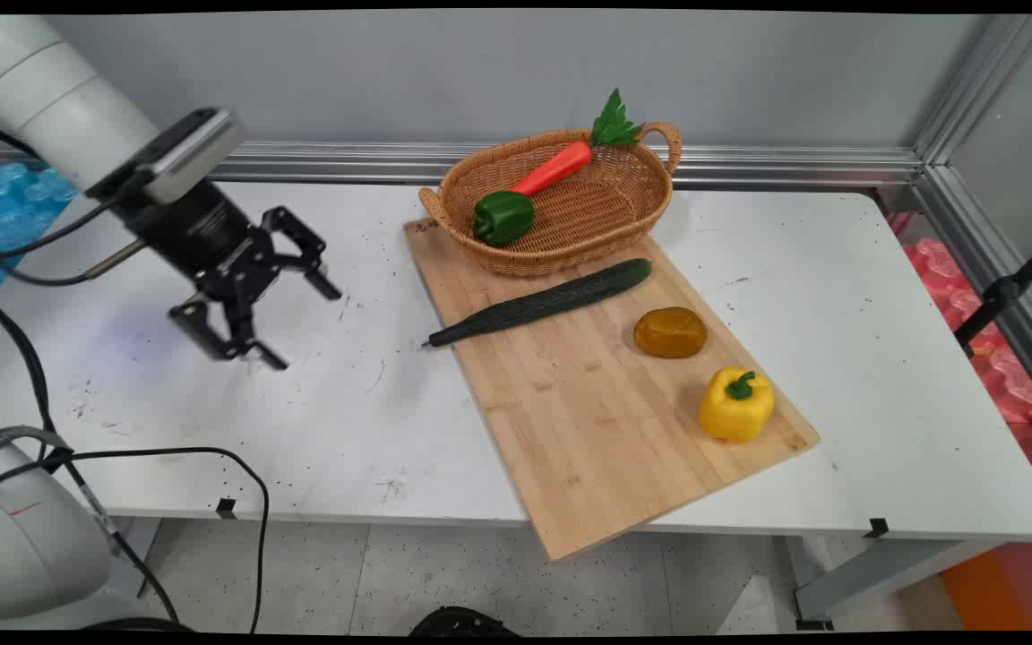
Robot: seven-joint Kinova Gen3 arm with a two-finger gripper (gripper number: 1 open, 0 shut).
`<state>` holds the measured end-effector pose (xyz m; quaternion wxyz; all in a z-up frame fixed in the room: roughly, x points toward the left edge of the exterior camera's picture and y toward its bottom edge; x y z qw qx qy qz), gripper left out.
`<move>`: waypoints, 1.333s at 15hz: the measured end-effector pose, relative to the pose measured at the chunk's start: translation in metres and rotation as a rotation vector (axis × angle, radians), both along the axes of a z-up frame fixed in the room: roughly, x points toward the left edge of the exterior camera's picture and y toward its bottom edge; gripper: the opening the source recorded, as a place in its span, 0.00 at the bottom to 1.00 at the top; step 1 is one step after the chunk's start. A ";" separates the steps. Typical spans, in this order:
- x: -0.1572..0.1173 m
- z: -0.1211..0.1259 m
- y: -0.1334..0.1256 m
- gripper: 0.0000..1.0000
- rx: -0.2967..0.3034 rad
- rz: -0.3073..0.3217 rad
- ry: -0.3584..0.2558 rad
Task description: Pick up the potato from the cutting board
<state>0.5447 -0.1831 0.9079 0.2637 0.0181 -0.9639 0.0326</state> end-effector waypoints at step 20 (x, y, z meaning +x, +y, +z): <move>-0.166 -0.042 -0.133 1.00 0.042 0.463 0.158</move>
